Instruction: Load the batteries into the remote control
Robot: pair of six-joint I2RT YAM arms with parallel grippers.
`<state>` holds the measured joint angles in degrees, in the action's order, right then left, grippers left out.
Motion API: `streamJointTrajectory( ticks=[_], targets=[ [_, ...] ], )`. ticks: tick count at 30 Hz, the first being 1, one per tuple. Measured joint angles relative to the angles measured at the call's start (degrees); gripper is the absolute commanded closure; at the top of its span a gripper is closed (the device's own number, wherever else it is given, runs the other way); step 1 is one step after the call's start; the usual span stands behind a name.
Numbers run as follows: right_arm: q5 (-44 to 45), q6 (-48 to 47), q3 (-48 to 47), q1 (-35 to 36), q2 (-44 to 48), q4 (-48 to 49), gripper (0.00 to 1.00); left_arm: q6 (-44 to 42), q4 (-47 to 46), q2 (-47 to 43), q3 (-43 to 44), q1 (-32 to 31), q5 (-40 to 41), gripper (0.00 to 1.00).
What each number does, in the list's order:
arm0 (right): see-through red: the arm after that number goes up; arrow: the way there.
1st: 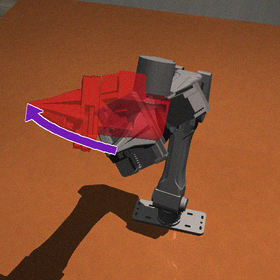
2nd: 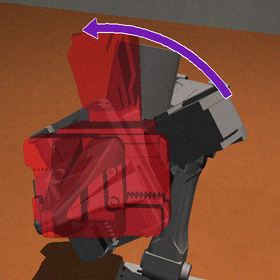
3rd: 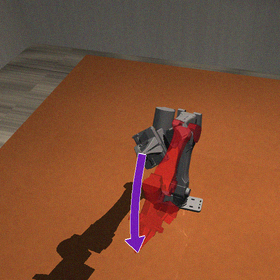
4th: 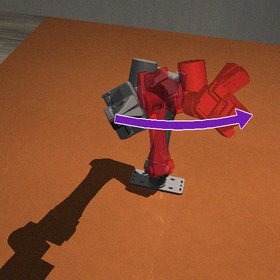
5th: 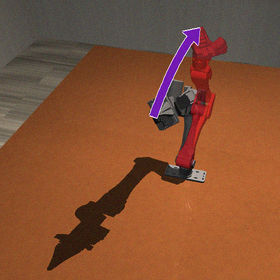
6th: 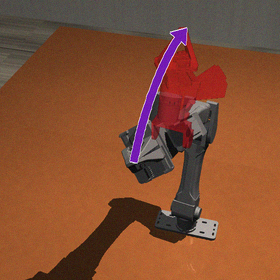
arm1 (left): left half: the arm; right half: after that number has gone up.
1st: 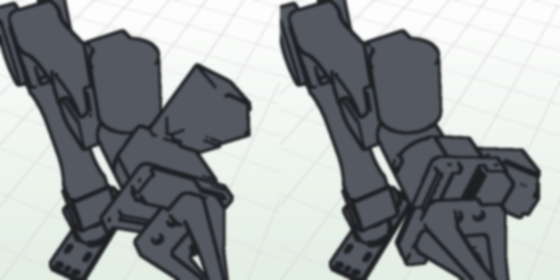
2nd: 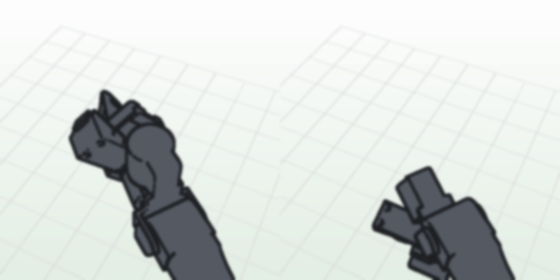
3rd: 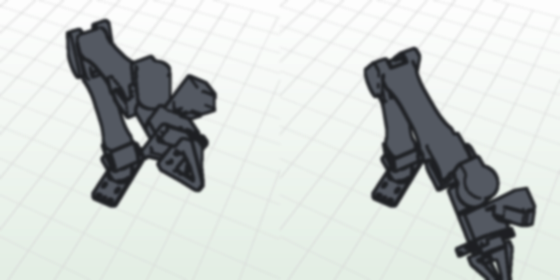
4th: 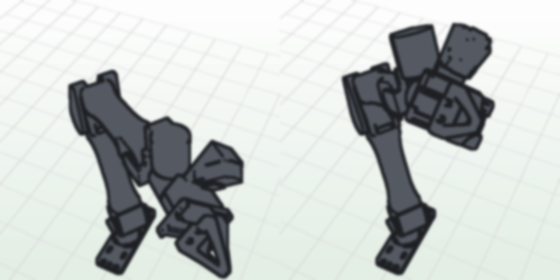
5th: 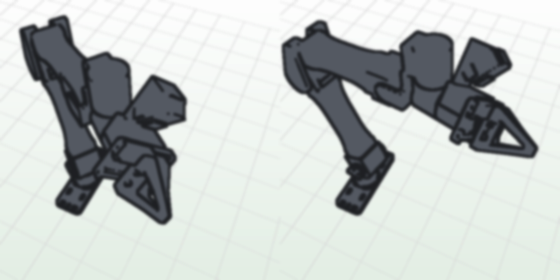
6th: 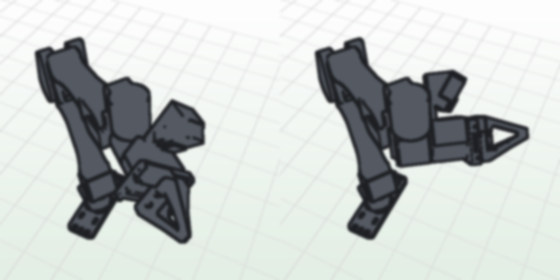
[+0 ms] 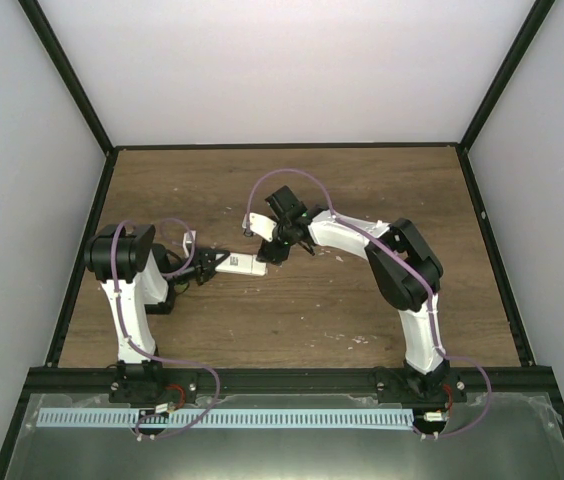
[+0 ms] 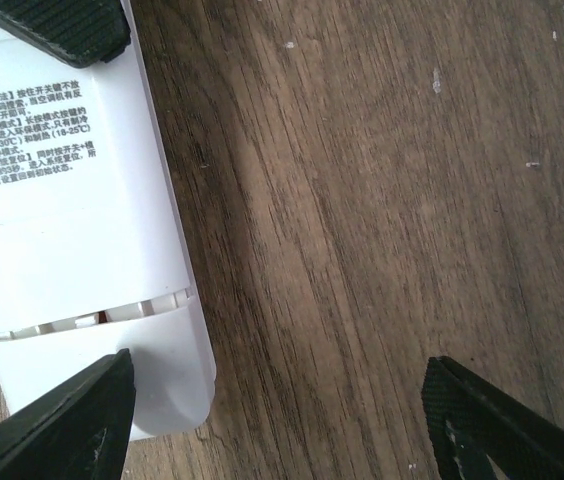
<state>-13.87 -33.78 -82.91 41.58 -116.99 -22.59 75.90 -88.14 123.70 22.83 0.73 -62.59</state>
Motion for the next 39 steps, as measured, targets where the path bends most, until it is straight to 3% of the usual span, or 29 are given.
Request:
streamJointTrajectory(
  ticks=[39],
  targets=[
    [0.3, 1.9, -2.9, -0.6, -2.6, 0.7, 0.26, 0.0, 0.0, -0.1, 0.2, 0.6, 1.0, 1.00]
  ],
)
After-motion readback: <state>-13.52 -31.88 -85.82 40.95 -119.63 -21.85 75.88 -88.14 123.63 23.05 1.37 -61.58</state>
